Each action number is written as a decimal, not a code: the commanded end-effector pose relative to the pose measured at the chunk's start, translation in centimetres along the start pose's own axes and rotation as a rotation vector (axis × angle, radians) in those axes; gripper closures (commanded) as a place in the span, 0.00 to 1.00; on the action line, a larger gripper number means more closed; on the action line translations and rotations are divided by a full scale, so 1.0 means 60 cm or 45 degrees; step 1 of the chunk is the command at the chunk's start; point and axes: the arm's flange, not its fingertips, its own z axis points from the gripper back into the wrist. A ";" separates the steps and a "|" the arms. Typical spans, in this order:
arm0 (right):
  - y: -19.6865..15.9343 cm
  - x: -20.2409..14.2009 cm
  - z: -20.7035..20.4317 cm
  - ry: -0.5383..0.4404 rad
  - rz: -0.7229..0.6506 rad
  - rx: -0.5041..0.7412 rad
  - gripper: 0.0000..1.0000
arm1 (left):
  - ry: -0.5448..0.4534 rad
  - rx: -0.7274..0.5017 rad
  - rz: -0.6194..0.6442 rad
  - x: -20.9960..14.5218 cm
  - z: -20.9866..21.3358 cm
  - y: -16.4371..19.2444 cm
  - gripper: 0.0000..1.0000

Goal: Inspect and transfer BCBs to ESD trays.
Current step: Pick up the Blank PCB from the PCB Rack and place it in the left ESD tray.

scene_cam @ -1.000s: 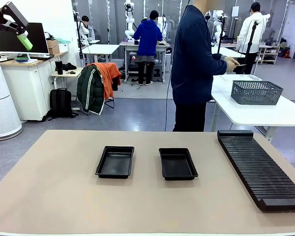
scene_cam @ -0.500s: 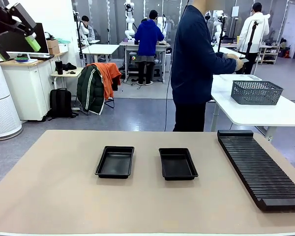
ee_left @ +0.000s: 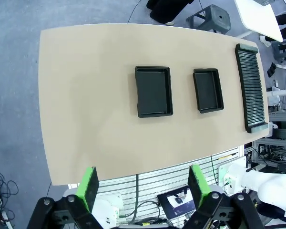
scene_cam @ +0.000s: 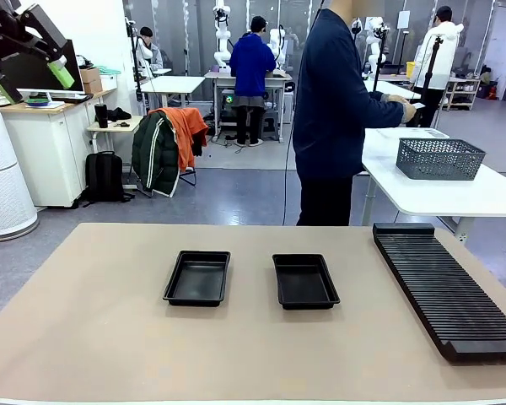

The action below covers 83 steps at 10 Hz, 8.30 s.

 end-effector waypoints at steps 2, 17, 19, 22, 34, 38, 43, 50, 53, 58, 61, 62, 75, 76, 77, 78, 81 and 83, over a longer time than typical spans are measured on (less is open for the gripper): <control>0.003 -0.004 -0.001 0.001 0.003 0.002 0.00 | 0.009 -0.021 -0.021 0.002 0.000 0.002 0.00; 0.003 -0.004 -0.001 0.001 0.003 0.002 0.00 | 0.002 0.000 -0.011 0.001 -0.001 0.000 0.00; 0.003 -0.004 -0.001 0.001 0.003 0.002 0.00 | 0.002 0.000 -0.011 0.001 -0.001 0.000 0.00; 0.003 -0.004 -0.001 0.001 0.003 0.002 0.00 | 0.002 0.000 -0.011 0.001 -0.001 0.000 0.00; 0.003 -0.004 -0.001 0.001 0.003 0.002 0.00 | 0.005 -0.058 0.088 0.012 -0.008 0.013 0.00; 0.003 -0.004 -0.001 0.001 0.003 0.002 0.00 | 0.005 -0.058 0.088 0.012 -0.008 0.013 0.00; 0.003 -0.004 -0.001 0.001 0.003 0.002 0.00 | 0.005 -0.058 0.088 0.012 -0.008 0.013 0.00; 0.003 -0.004 -0.001 0.001 0.003 0.002 0.00 | 0.005 -0.058 0.088 0.012 -0.008 0.013 0.00; 0.003 -0.004 -0.001 0.001 0.003 0.002 0.00 | 0.005 -0.058 0.088 0.012 -0.008 0.013 0.00; 0.003 -0.004 -0.001 0.001 0.003 0.002 0.00 | 0.005 -0.058 0.088 0.012 -0.008 0.013 0.00; 0.003 -0.004 -0.001 0.001 0.003 0.002 0.00 | 0.005 -0.058 0.088 0.012 -0.008 0.013 0.00; 0.003 -0.004 -0.001 0.001 0.003 0.002 0.00 | 0.005 -0.058 0.088 0.012 -0.008 0.013 0.00; 0.003 0.035 -0.081 0.023 0.487 -0.376 0.00 | 0.005 -0.058 0.088 0.012 -0.008 0.013 0.00; -0.008 0.036 -0.103 0.052 0.653 -0.458 0.00 | 0.005 -0.058 0.088 0.012 -0.008 0.013 0.00; -0.015 0.039 -0.128 0.086 0.841 -0.509 0.00 | 0.005 -0.058 0.088 0.012 -0.008 0.013 0.00; -0.029 0.044 -0.154 0.147 0.973 -0.520 0.00 | 0.005 -0.058 0.088 0.012 -0.008 0.013 0.00; -0.049 0.067 -0.247 0.202 1.325 -0.610 0.00 | 0.005 -0.058 0.088 0.012 -0.008 0.013 0.00; -0.065 0.088 -0.310 0.263 1.535 -0.728 0.00 | 0.005 -0.058 0.088 0.012 -0.008 0.013 0.00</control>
